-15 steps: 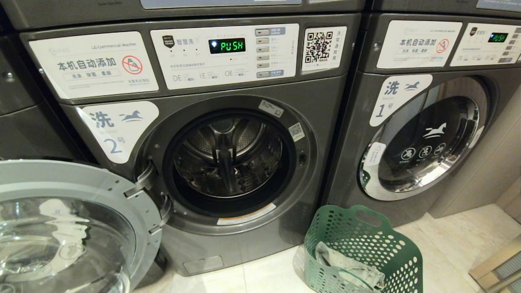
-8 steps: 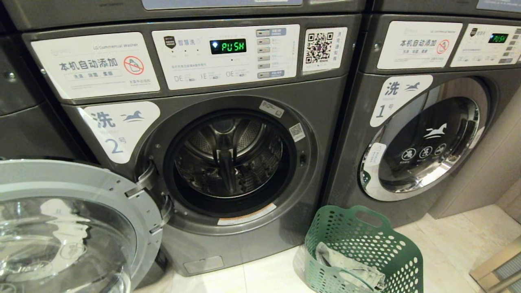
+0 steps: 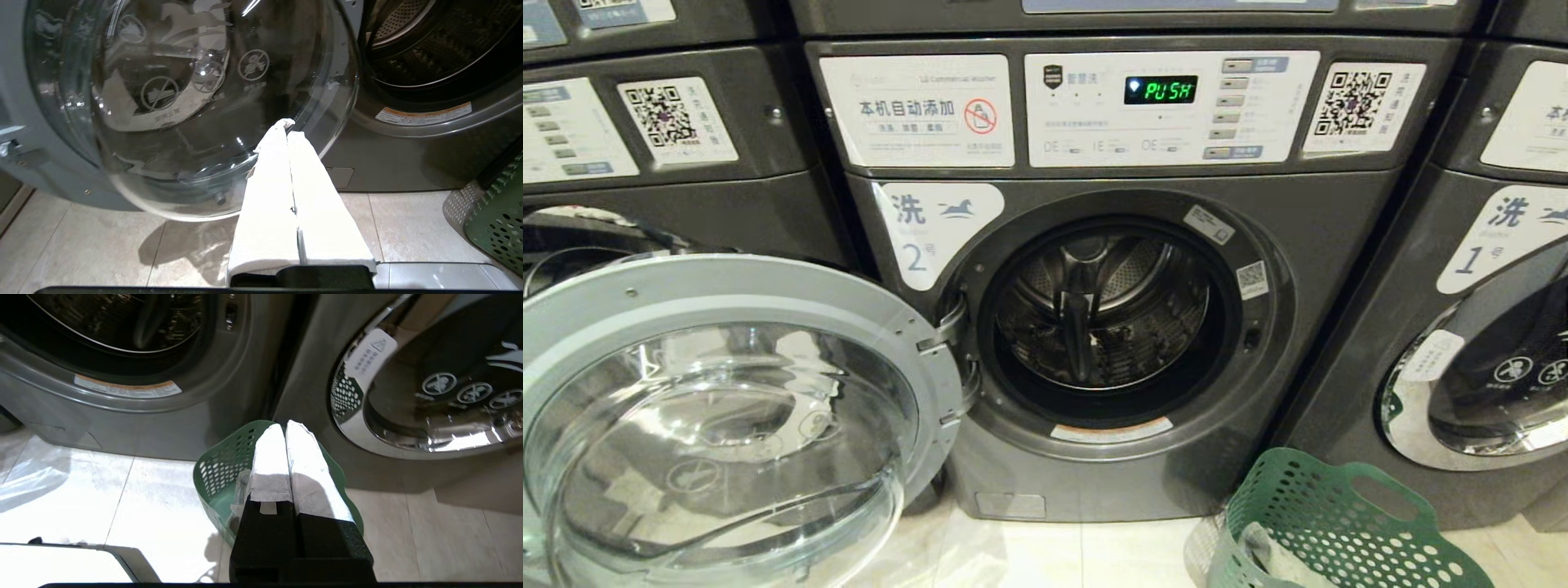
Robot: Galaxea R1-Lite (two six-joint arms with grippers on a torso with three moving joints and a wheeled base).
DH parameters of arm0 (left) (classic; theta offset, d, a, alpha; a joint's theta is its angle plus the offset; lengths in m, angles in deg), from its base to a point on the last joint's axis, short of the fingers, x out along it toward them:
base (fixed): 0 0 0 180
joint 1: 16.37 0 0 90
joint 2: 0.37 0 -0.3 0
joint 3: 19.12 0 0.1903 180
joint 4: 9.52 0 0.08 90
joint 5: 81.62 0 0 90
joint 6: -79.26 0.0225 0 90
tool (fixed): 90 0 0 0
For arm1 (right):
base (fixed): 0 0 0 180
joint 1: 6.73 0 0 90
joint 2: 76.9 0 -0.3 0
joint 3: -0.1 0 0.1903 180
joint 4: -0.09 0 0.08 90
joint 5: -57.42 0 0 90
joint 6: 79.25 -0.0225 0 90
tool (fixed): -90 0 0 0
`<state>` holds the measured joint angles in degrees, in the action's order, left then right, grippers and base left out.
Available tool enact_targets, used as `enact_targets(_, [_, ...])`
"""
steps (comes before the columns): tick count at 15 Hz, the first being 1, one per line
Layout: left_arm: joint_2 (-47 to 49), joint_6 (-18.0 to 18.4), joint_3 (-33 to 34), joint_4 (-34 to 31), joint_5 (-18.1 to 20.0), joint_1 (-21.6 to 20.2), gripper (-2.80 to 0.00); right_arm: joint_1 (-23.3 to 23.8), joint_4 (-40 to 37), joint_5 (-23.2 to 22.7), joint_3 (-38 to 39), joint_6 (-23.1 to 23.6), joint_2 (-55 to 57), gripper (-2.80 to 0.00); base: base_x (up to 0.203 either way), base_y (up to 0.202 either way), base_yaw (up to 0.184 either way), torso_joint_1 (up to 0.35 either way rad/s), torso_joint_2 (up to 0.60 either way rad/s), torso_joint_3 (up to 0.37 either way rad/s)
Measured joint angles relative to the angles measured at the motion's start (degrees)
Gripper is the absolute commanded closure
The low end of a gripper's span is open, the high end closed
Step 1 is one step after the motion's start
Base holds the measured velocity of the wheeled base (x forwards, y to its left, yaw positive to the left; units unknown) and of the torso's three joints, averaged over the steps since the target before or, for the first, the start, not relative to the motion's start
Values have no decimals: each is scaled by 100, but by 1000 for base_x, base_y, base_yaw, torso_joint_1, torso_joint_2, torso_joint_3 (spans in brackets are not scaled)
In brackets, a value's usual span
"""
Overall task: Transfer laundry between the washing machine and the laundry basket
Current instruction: Close the washing machine door with the left hand
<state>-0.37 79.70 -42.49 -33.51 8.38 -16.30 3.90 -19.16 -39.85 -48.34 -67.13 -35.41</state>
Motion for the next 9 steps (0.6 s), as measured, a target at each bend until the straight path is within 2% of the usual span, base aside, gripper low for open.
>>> enact_targets(5, [0,7,0,-1,0,5,0,11,249,41,159,25,0,0,-13,0,0,1,-1,2])
enact_targets(9, [0,0,0,0,0,2,0,4,251,44,159,28,-1,0,-187,0,2,2,4,4])
